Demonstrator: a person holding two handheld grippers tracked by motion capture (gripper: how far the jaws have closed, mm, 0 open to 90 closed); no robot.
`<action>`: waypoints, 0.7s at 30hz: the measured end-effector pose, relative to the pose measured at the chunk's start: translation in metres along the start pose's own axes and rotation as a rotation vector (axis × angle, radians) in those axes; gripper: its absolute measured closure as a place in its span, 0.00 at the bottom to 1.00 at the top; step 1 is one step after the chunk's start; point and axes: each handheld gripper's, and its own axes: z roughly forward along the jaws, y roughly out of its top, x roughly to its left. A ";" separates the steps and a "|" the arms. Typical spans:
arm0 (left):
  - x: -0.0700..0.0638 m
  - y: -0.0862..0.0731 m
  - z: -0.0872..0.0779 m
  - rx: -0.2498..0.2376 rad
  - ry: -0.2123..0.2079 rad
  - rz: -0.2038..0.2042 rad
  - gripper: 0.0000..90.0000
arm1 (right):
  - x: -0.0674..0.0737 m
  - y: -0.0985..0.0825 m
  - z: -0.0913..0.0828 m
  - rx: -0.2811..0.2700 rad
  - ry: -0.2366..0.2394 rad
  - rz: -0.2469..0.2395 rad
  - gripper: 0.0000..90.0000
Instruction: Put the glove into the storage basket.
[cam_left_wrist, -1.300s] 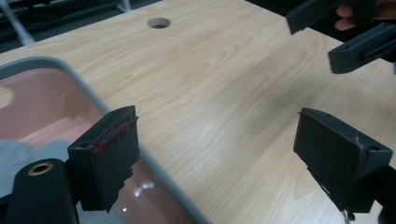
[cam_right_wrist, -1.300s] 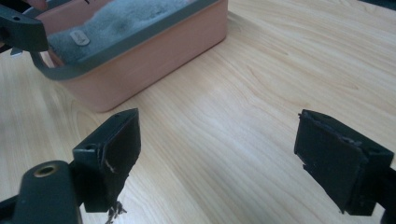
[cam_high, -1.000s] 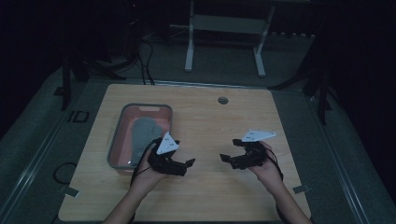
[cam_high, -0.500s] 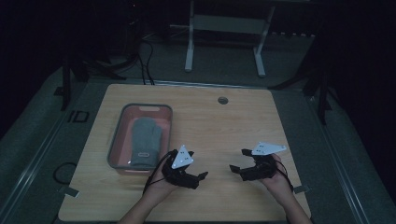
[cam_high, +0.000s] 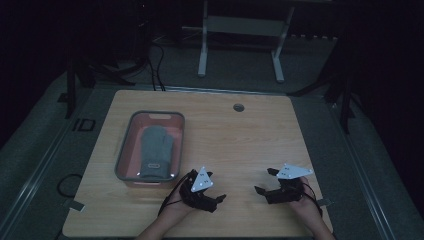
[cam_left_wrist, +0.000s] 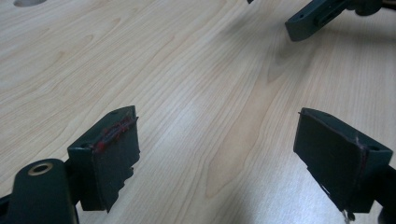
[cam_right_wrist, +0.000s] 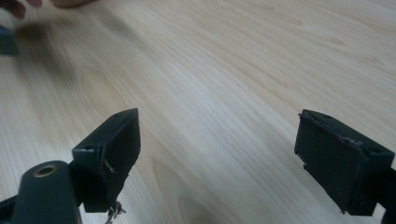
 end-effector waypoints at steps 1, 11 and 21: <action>0.000 -0.001 0.000 0.002 0.002 0.007 0.16 | 0.000 -0.003 -0.001 0.003 -0.006 -0.006 0.16; -0.003 -0.012 0.005 0.017 0.012 0.020 0.16 | -0.005 -0.029 -0.014 0.004 -0.045 -0.025 0.16; -0.005 -0.018 0.008 0.016 0.021 0.039 0.16 | -0.017 -0.043 -0.024 -0.011 -0.101 0.014 0.16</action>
